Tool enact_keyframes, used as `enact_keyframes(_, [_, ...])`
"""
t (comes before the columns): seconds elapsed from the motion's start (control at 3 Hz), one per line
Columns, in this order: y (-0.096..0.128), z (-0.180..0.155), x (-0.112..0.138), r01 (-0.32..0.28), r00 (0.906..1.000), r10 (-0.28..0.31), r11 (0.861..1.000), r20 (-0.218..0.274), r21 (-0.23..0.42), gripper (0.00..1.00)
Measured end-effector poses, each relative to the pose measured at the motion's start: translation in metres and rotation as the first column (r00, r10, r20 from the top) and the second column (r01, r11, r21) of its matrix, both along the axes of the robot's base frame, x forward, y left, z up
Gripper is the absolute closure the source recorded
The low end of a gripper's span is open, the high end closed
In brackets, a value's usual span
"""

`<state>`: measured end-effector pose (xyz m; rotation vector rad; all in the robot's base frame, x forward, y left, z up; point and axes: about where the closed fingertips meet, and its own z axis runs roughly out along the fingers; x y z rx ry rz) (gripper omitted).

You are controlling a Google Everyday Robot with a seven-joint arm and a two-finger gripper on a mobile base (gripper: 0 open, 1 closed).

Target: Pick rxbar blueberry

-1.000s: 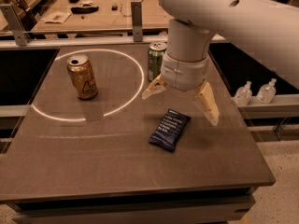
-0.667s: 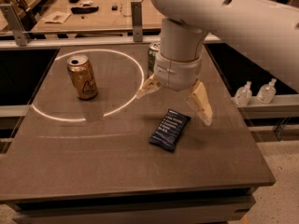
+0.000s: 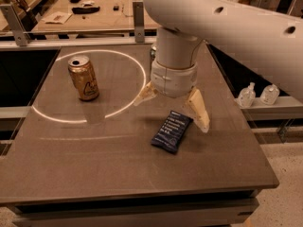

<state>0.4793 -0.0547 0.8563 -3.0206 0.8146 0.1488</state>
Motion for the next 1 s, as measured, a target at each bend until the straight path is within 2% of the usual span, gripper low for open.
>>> enact_keyframes(0.33, [-0.0031,-0.0086,-0.0083,0.015,0.9996,-0.015,1.000,-0.024,-0.003,0.00])
enact_keyframes(0.67, [-0.0060,-0.0153,-0.0145,0.026,0.9987,-0.026,1.000,-0.043,-0.004,0.18])
enact_keyframes(1.0, [-0.0086,-0.0184,-0.0175,0.031,0.9982,-0.031,1.000,-0.051,-0.003,0.40])
